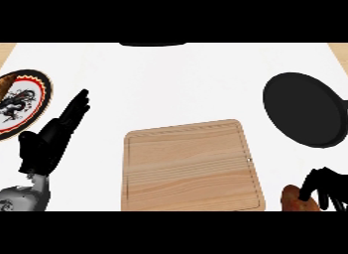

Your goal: Pick the sweet potato from the cutting board and place it in the pan

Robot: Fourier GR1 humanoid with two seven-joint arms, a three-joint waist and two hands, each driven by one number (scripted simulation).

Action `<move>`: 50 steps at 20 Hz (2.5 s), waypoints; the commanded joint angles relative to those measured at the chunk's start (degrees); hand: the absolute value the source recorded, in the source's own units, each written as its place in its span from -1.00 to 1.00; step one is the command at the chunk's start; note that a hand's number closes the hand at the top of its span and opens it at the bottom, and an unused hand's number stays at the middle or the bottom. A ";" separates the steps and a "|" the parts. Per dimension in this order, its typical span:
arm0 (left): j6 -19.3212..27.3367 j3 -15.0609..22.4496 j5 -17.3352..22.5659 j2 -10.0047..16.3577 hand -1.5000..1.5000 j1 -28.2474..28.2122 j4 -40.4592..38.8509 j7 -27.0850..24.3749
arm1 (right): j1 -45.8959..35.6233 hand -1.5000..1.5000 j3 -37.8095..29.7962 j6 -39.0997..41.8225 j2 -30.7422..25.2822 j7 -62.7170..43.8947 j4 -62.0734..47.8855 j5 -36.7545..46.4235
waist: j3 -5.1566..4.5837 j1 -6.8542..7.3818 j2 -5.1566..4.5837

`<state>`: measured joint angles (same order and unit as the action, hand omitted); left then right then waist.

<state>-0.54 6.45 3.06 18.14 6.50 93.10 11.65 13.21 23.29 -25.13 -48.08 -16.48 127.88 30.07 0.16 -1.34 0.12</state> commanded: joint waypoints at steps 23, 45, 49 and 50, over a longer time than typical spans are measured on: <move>-2.62 -0.20 -4.92 -4.69 0.00 1.47 -1.54 -0.31 | -42.61 1.00 -23.45 4.68 15.95 46.14 -83.44 -10.59 | -0.11 2.35 -0.37; -5.19 -0.89 -4.26 -5.38 0.00 3.95 -1.05 1.27 | -58.99 -1.00 -36.29 18.85 17.43 55.15 -115.05 -16.98 | 0.27 4.76 -1.43; -5.39 -2.02 -3.72 -5.34 0.00 3.74 -2.40 -0.62 | -59.86 -1.00 -41.15 26.44 15.39 56.45 -117.23 -21.91 | 0.20 4.50 -1.65; -4.57 -1.43 -4.79 -5.93 0.00 4.84 -2.92 0.12 | -60.07 -1.00 -41.68 29.83 13.75 55.65 -118.01 -22.51 | 0.16 3.91 -1.49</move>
<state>-5.32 5.50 -1.58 12.28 10.45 90.95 11.47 -46.66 -14.54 -2.43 -32.30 37.58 11.72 11.57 0.36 3.23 -1.43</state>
